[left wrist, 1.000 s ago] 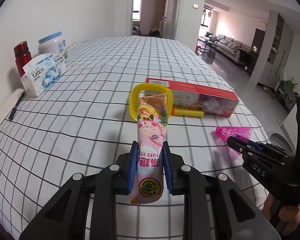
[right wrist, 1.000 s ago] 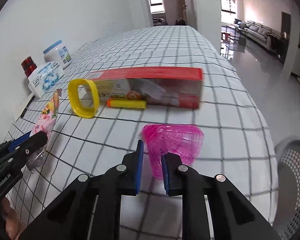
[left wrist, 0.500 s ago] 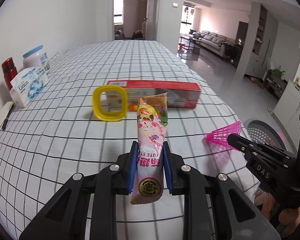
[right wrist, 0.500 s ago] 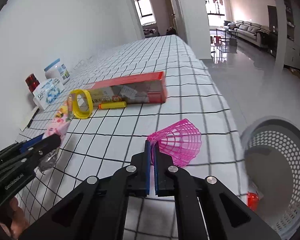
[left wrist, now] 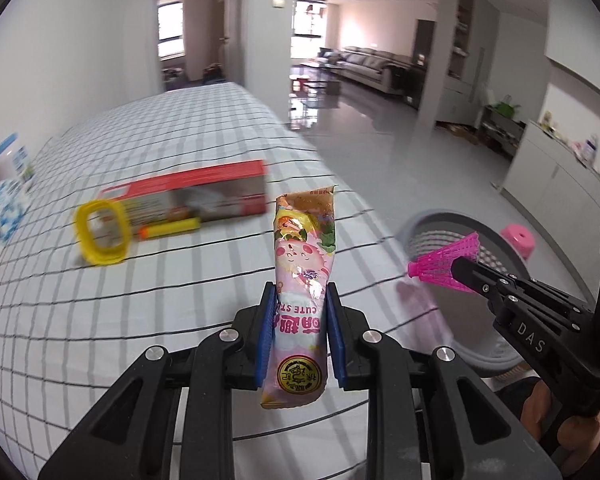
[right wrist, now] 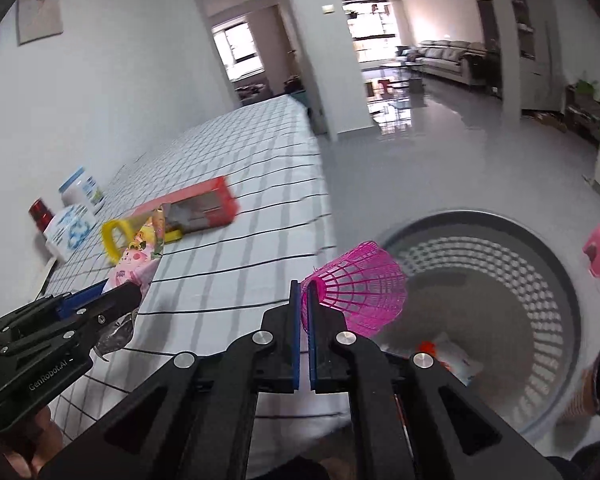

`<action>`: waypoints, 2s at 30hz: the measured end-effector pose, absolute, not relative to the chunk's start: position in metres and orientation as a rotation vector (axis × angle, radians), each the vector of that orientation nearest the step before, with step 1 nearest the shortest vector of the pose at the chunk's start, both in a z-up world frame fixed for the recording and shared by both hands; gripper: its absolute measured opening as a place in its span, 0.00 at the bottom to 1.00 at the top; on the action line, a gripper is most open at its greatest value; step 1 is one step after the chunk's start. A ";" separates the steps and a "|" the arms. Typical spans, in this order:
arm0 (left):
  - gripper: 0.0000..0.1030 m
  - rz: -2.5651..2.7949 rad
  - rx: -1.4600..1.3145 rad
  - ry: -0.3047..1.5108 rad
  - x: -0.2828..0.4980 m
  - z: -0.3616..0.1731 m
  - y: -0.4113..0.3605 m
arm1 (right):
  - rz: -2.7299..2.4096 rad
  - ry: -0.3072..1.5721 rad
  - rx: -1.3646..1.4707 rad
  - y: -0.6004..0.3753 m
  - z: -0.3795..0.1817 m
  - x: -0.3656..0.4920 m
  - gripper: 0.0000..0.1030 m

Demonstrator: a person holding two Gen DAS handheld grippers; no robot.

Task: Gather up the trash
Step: 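Carry packet and shuttlecock over the grey basket and open both tools, then move both open tools back toward the table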

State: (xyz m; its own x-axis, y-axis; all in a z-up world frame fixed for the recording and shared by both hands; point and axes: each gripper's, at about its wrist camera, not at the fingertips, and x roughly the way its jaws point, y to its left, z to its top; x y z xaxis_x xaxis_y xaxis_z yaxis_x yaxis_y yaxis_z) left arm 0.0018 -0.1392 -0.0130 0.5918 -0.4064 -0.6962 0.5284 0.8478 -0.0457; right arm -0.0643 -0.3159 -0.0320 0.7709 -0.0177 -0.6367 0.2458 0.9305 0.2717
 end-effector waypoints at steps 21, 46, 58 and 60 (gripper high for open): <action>0.24 -0.790 0.331 0.846 -0.012 -0.052 -0.297 | -0.386 0.756 0.482 -0.430 -0.074 -0.121 0.03; 0.56 -0.769 0.343 0.888 -0.005 -0.066 -0.310 | -0.419 0.776 0.489 -0.450 -0.084 -0.121 0.41; 0.62 -0.717 0.322 0.863 -0.003 -0.055 -0.279 | -0.439 0.773 0.450 -0.422 -0.081 -0.128 0.67; 0.65 -0.706 0.315 0.856 -0.002 -0.053 -0.272 | -0.441 0.769 0.447 -0.418 -0.080 -0.127 0.70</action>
State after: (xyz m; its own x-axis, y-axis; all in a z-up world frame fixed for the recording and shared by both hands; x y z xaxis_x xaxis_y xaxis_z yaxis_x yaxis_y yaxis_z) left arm -0.0025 -0.2717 -0.0528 0.4495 -0.4389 -0.7780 0.6798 0.7331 -0.0208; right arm -0.1274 -0.4177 -0.0801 0.6382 -0.2134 -0.7397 0.5299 0.8188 0.2210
